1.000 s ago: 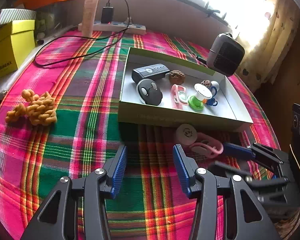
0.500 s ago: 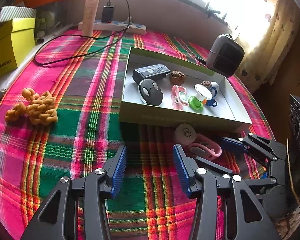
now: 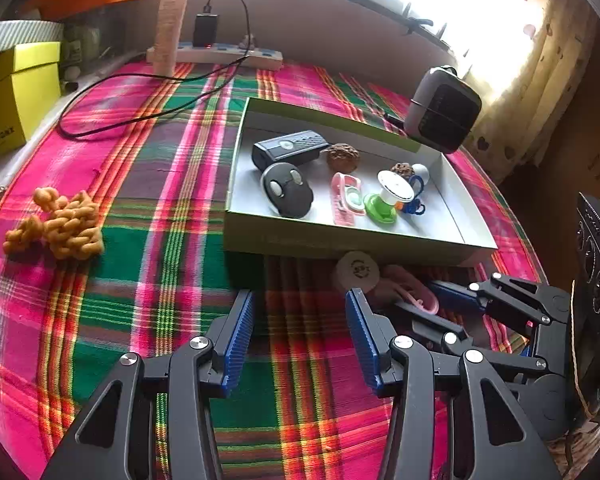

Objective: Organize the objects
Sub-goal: 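Close the right tool on the pink pacifier while the left tool grasps the white tape roll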

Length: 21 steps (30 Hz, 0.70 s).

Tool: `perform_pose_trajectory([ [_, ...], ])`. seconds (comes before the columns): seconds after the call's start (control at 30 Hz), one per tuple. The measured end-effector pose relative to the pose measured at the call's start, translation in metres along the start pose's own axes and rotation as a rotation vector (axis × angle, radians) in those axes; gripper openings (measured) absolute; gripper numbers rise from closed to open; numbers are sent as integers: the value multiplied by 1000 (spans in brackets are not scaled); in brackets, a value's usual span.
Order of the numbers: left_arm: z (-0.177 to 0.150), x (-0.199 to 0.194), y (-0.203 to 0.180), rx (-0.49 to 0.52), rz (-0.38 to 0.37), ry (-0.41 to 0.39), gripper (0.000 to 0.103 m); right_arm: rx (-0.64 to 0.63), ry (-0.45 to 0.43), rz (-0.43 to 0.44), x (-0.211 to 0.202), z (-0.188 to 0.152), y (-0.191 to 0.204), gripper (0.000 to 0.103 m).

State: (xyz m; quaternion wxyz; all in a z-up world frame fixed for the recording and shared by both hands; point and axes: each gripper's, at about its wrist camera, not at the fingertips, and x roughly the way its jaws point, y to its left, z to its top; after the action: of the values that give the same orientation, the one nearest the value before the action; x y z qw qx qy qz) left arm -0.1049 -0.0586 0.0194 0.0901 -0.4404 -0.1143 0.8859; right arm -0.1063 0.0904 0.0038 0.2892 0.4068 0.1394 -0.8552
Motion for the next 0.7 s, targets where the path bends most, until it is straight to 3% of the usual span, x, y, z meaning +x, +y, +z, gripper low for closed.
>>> perform_pose_trajectory([
  [0.4, 6, 9, -20, 57, -25, 19, 46, 74, -8, -18, -11, -12, -14, 24],
  [0.7, 11, 19, -34, 100, 17, 10, 46, 103, -15, -10, -18, -18, -18, 24],
])
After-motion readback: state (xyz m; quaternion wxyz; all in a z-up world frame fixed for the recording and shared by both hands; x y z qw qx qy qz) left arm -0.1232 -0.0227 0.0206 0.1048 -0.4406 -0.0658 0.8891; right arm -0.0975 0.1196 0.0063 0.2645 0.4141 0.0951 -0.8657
